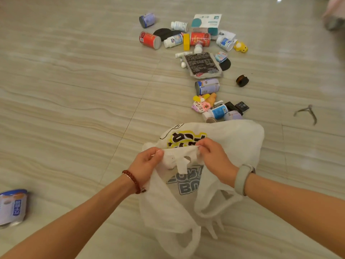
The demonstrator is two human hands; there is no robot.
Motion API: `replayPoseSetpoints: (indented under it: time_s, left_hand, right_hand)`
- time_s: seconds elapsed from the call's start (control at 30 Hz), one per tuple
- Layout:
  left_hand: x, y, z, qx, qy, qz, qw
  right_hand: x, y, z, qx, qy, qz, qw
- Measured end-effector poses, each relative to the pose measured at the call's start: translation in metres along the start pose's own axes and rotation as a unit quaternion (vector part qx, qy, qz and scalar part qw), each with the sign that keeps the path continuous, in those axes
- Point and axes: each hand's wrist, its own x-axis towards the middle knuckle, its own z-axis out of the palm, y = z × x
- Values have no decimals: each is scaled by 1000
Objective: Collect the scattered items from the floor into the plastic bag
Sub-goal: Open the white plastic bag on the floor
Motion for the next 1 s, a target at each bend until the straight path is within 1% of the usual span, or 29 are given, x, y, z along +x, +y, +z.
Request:
replayPoseSetpoints:
  time_s: [0.07, 0.1, 0.17, 0.2, 0.23, 0.3, 0.33, 0.37, 0.4, 0.43, 0.47, 0.5, 0.53, 0.6, 0.63, 0.67, 0.7, 0.73, 0.77, 0.8, 0.83, 0.87, 0.93, 1.0]
  left_hand:
    - [-2, -2, 7, -87, 42, -34, 995]
    - [-1, -1, 9, -94, 65, -37, 993]
    - [-1, 3, 7, -40, 102, -4, 994]
    - [-2, 4, 4, 3, 115, 28, 993]
    - [-2, 3, -1, 49, 123, 60, 989]
    - [-6, 0, -10, 118, 119, 104, 980]
    - [-7, -3, -14, 149, 110, 122, 975]
    - [-8, -5, -16, 183, 103, 141, 968]
    - [-9, -7, -18, 218, 96, 158, 958]
    - [-9, -7, -19, 242, 90, 173, 951]
    - [-9, -7, -20, 256, 85, 182, 946]
    - [-7, -7, -21, 264, 79, 188, 943]
    - [-6, -8, -23, 269, 74, 190, 941]
    - [-2, -10, -30, 278, 76, 177, 941]
    - [-1, -12, -36, 281, 84, 166, 942]
    - [0, -15, -41, 287, 94, 149, 942]
    - [-1, -17, -45, 299, 103, 131, 940]
    - [-2, -20, -47, 322, 113, 112, 933]
    - [-4, -21, -48, 359, 130, 102, 919]
    - [-6, -21, -47, 408, 160, 110, 892]
    - [-8, -18, -45, 452, 193, 138, 860]
    - [-9, -16, -44, 484, 209, 167, 833]
    - [-8, -9, -37, 531, 221, 252, 778]
    - [-7, -4, -27, 580, 190, 326, 722]
  right_hand:
    - [-6, 1, 4, 11, 7, -15, 1000]
    - [-10, 1, 5, 3, 10, -28, 1000]
    - [-18, -2, 3, -24, -19, -63, 998]
    - [-22, -5, 0, -63, -55, -89, 992]
    - [-25, -8, -4, -126, -101, -116, 980]
    - [-29, -10, -15, -254, -169, -151, 940]
    - [-30, -9, -20, -322, -182, -165, 914]
    - [-30, -6, -24, -391, -172, -199, 882]
    - [-29, -3, -27, -457, -153, -248, 840]
    - [-27, 2, -30, -514, -138, -290, 796]
    - [-24, 7, -31, -550, -116, -323, 762]
    - [-21, 11, -32, -571, -90, -343, 741]
    - [-18, 16, -34, -575, -63, -362, 731]
    - [-10, 18, -42, -566, -25, -368, 738]
    - [-9, 17, -47, -559, -8, -351, 751]
    - [-7, 18, -51, -544, 18, -323, 775]
    - [-8, 17, -53, -502, 25, -269, 822]
    - [-9, 16, -53, -437, 24, -209, 875]
    - [-10, 15, -49, -348, 4, -149, 926]
    - [-10, 15, -43, -260, -17, -100, 960]
    - [-9, 15, -38, -201, -24, -73, 977]
    - [-8, 14, -33, -156, -18, -58, 986]
    - [-6, 10, -28, -100, -3, -24, 995]
    - [-3, 9, -29, -61, -10, 3, 998]
